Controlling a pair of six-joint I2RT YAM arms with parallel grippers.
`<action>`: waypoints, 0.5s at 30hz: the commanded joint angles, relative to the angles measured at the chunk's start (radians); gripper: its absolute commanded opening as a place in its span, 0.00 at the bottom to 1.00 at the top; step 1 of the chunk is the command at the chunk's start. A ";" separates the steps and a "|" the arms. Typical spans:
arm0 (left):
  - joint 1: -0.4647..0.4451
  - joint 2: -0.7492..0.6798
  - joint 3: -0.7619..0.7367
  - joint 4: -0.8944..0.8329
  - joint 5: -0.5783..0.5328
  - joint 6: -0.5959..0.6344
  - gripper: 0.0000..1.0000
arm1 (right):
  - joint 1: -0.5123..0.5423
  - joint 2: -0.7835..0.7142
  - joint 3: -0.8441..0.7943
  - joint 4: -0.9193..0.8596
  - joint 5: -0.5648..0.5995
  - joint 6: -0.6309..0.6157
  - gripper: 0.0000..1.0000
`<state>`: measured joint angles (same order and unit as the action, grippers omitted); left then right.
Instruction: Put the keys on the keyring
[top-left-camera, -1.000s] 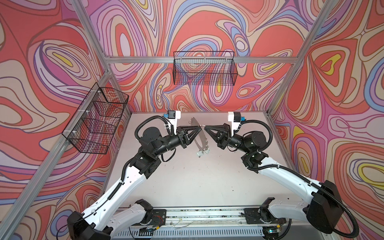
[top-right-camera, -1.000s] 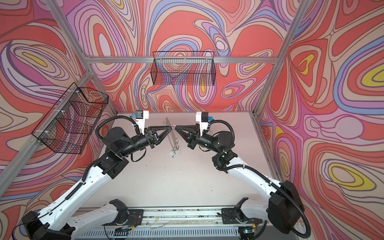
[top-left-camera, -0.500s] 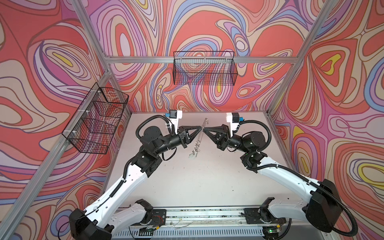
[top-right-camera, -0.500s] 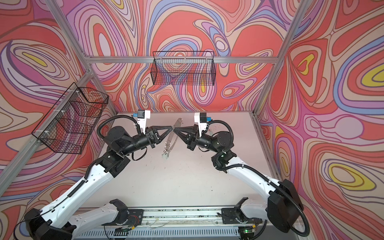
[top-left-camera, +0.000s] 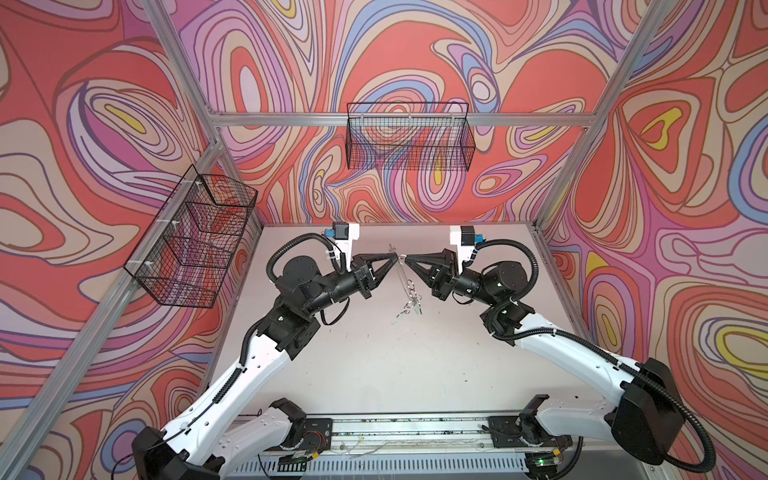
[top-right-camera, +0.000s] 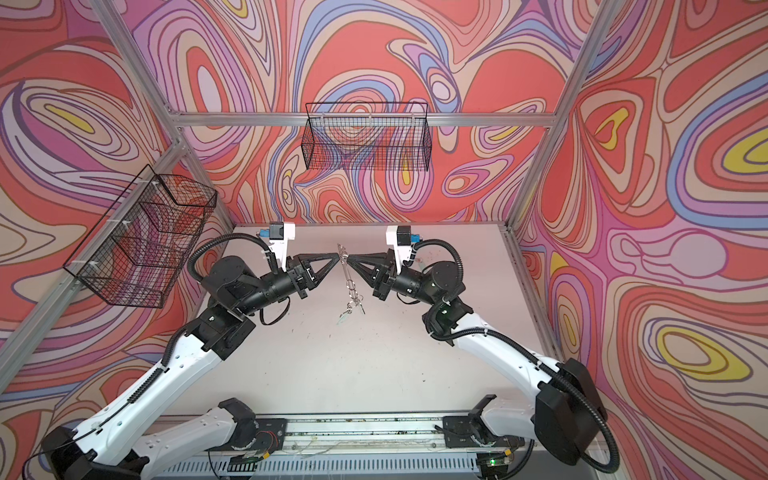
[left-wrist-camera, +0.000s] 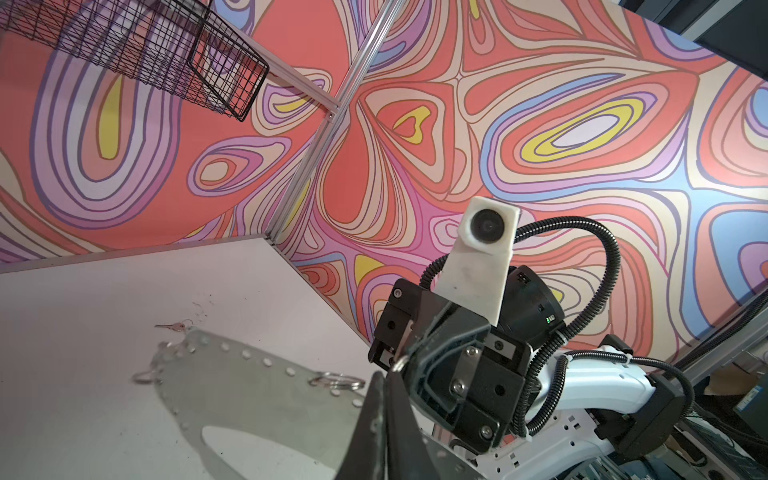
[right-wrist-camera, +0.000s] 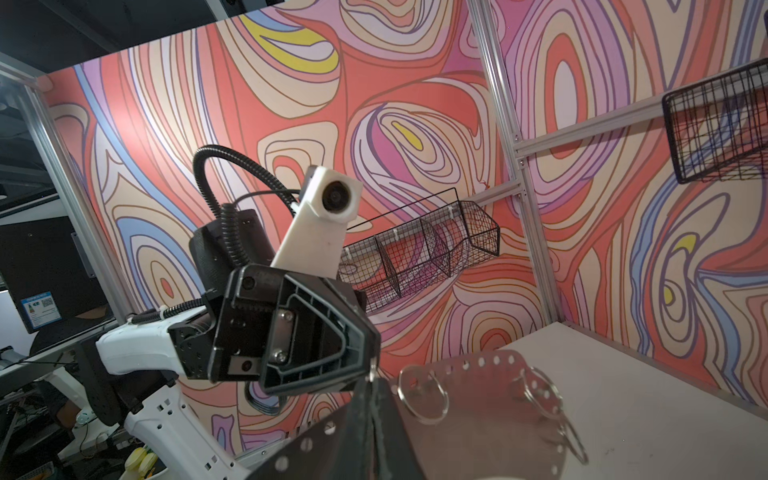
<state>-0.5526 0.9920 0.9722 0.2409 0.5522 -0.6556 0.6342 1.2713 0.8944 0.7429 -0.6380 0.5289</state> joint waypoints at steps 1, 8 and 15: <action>-0.009 -0.041 -0.020 -0.025 -0.041 0.037 0.16 | 0.007 -0.008 -0.018 -0.107 0.038 -0.060 0.00; -0.009 -0.125 -0.076 -0.140 -0.168 0.081 0.28 | 0.006 0.039 -0.053 -0.368 0.138 -0.196 0.00; -0.009 -0.151 -0.175 -0.164 -0.210 0.092 0.30 | 0.006 0.061 -0.118 -0.523 0.242 -0.302 0.00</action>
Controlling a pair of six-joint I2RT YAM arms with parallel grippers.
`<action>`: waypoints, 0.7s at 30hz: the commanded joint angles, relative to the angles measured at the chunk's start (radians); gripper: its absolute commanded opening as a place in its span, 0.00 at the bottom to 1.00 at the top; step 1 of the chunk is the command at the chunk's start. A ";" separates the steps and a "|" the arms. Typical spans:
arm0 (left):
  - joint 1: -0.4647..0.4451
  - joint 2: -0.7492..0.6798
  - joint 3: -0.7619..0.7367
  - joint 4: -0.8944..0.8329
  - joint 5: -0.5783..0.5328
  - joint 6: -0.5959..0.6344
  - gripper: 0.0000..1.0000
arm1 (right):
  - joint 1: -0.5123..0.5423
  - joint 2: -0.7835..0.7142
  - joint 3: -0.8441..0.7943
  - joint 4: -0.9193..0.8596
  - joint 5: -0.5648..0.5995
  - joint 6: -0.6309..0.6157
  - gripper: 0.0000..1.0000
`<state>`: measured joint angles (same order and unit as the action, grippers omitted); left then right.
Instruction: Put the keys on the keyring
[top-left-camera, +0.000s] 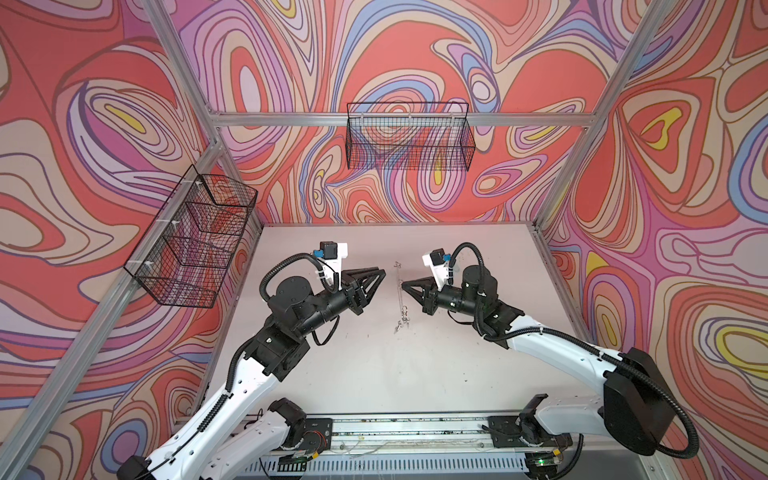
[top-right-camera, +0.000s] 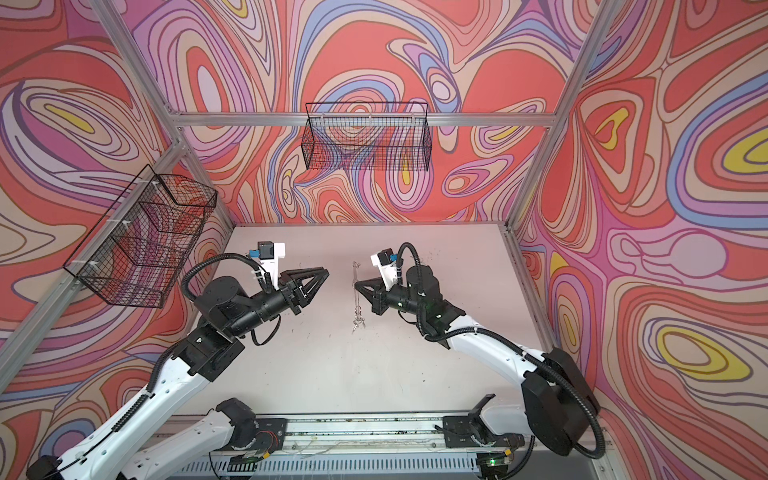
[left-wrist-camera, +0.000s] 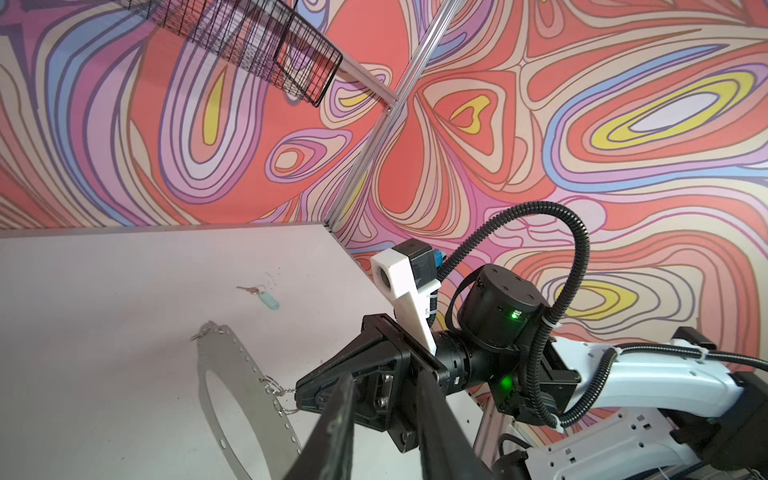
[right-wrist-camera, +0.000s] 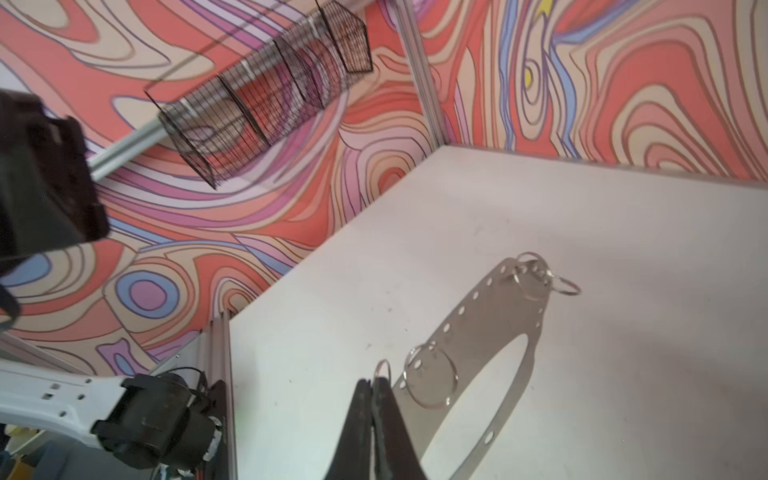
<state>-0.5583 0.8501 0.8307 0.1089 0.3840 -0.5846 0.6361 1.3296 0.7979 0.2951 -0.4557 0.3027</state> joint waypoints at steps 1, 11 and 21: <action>-0.003 -0.009 -0.051 -0.030 -0.055 0.017 0.31 | 0.004 0.003 -0.030 -0.079 0.062 -0.078 0.00; -0.002 0.032 -0.172 0.009 -0.073 -0.010 0.35 | 0.004 0.143 -0.018 -0.198 0.134 -0.086 0.00; -0.002 0.061 -0.177 0.022 -0.054 -0.004 0.35 | 0.004 0.099 -0.160 -0.164 0.169 0.025 0.00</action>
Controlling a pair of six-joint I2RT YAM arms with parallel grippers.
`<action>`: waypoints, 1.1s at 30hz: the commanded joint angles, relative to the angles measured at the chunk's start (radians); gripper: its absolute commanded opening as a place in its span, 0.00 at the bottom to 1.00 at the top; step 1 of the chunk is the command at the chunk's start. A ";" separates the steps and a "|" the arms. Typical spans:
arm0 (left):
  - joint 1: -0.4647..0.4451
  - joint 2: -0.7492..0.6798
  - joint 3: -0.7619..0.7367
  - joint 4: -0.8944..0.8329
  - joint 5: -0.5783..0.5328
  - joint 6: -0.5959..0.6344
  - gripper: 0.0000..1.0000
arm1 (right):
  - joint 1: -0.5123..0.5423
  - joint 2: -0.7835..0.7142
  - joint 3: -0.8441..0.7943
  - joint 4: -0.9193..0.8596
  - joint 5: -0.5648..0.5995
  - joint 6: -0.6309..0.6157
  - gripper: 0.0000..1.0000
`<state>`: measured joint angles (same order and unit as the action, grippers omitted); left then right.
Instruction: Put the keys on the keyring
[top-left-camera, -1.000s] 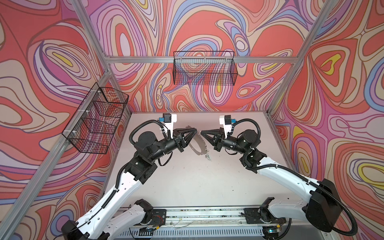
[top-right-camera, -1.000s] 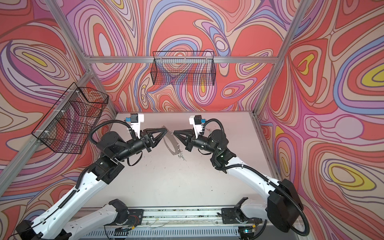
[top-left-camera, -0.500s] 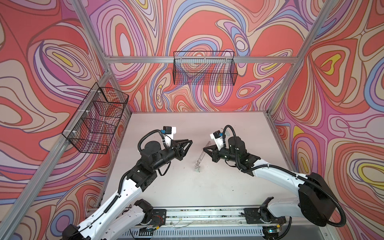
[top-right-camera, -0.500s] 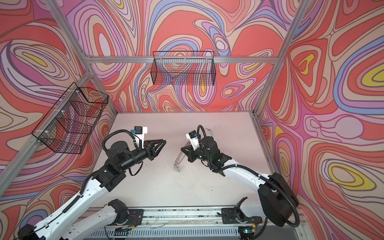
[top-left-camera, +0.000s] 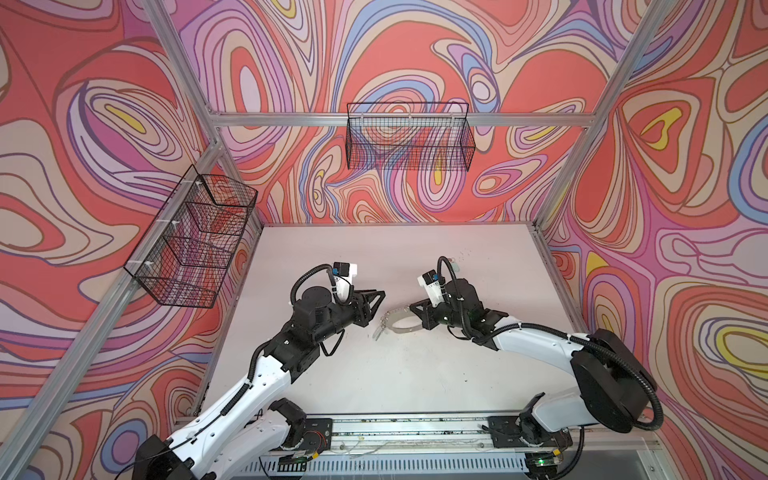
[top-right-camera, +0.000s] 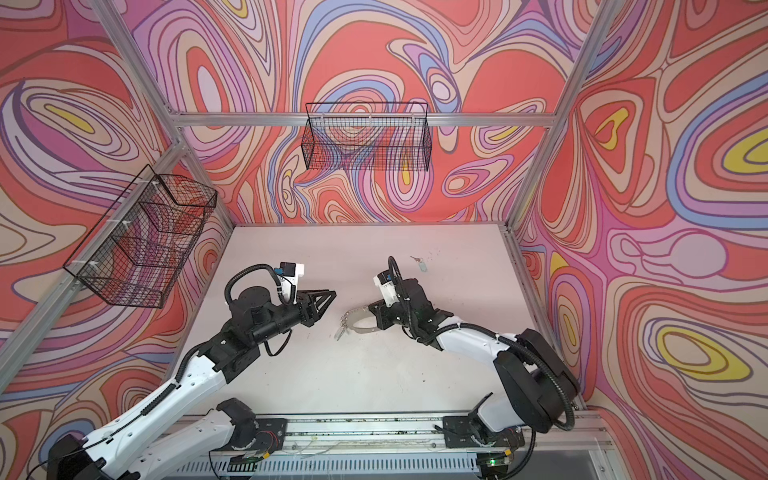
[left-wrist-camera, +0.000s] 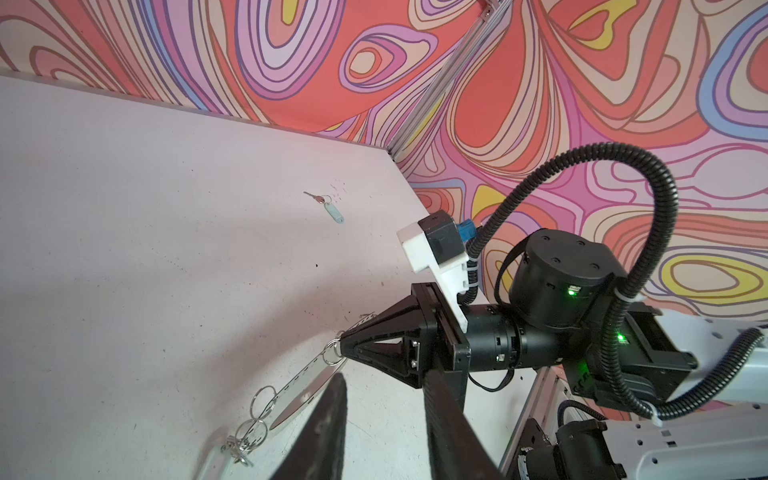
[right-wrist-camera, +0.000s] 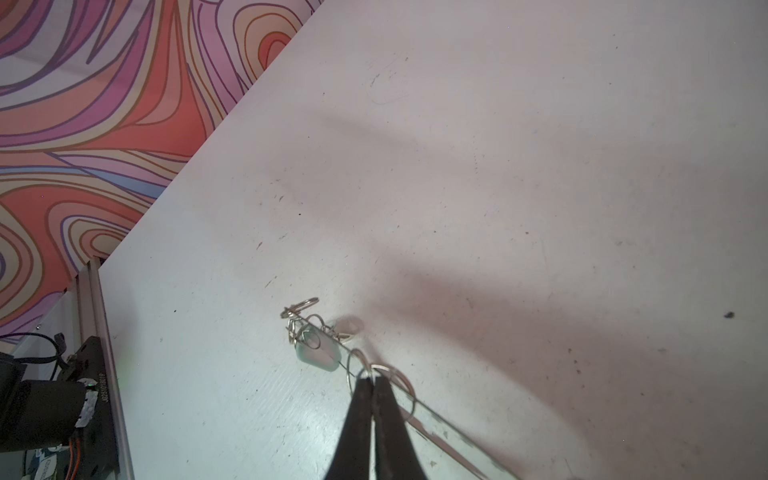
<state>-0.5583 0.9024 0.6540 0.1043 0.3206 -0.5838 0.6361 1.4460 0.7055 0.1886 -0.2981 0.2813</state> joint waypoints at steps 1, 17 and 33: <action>-0.002 0.009 -0.002 0.029 0.009 -0.007 0.35 | 0.004 -0.029 -0.083 -0.049 0.009 0.058 0.00; -0.002 0.006 0.007 0.014 0.018 -0.008 0.36 | 0.007 -0.251 -0.040 -0.054 0.075 0.003 0.00; -0.002 0.015 0.040 0.088 0.137 0.002 0.38 | 0.037 -0.378 -0.025 0.061 0.005 -0.185 0.00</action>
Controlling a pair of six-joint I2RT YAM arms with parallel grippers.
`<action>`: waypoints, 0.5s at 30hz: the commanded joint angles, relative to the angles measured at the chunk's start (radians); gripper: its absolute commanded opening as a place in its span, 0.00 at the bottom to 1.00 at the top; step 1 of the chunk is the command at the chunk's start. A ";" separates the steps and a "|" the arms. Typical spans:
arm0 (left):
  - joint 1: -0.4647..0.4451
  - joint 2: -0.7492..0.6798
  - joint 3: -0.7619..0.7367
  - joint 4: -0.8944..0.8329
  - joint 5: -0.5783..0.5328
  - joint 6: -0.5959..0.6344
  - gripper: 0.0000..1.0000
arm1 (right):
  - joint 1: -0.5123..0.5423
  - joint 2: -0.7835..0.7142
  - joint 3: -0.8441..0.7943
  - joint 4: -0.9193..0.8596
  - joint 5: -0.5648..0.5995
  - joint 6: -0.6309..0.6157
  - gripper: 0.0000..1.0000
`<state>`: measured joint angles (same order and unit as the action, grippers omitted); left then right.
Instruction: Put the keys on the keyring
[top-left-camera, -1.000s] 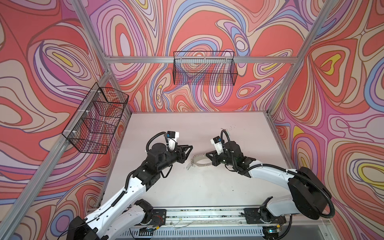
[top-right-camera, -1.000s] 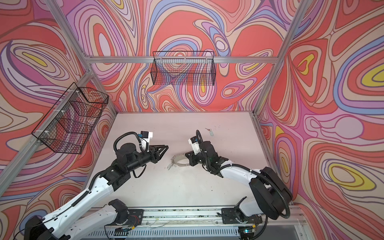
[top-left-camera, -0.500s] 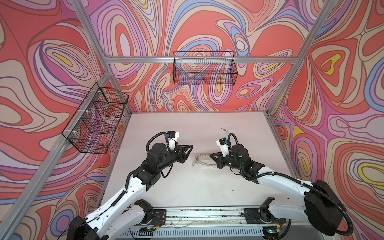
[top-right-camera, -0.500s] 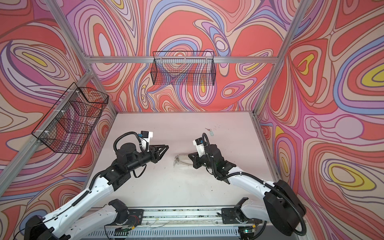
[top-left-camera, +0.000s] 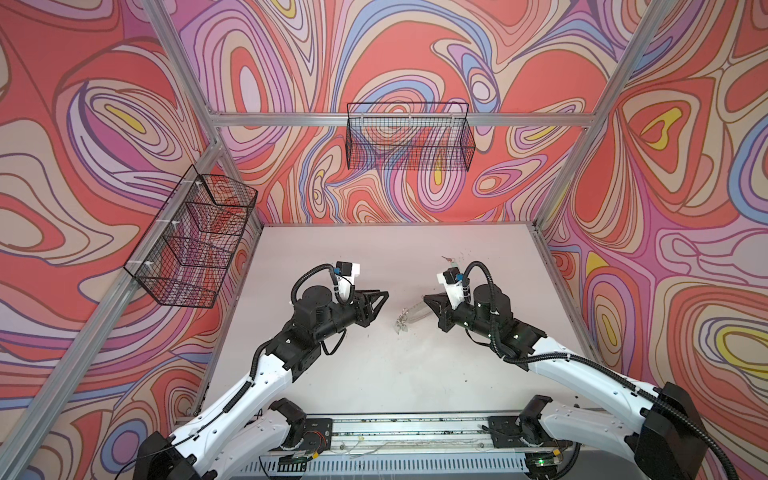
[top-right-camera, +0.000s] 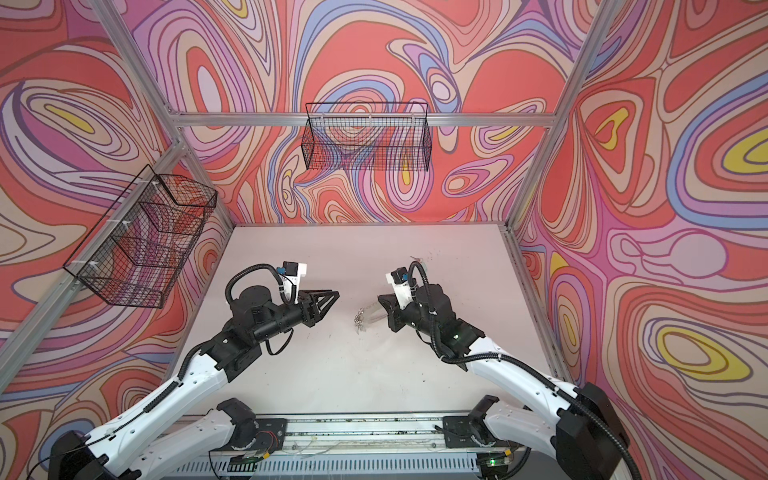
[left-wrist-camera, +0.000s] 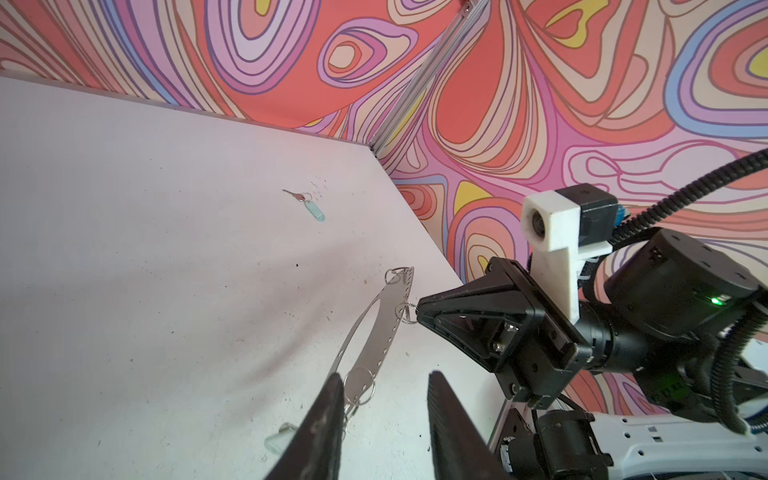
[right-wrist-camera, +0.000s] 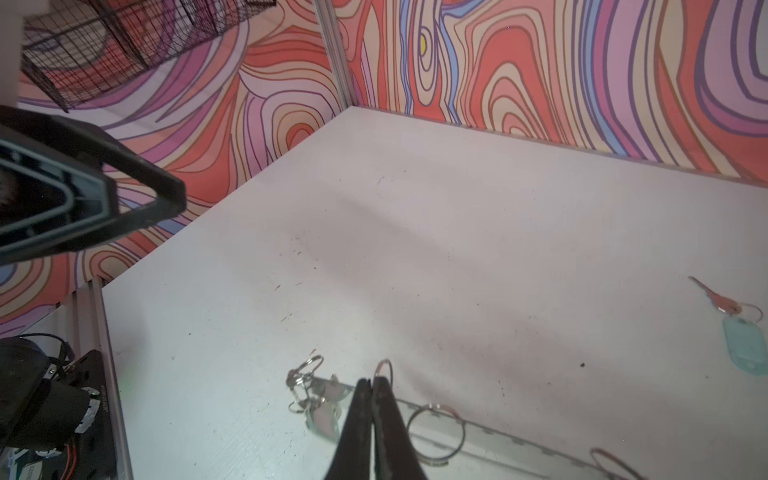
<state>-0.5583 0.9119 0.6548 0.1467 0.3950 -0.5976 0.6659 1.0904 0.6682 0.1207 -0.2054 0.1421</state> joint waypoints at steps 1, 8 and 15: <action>-0.002 0.008 0.056 0.047 0.075 0.029 0.38 | 0.008 -0.021 0.019 0.174 -0.127 -0.040 0.00; -0.001 0.063 0.190 0.032 0.195 0.134 0.34 | 0.008 0.074 0.178 0.300 -0.297 -0.004 0.00; 0.003 0.055 0.187 -0.055 0.028 0.149 0.35 | 0.004 0.167 0.228 0.176 -0.221 0.012 0.00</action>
<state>-0.5571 0.9791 0.8639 0.1333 0.5034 -0.4637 0.6689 1.2289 0.9230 0.3576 -0.4541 0.1429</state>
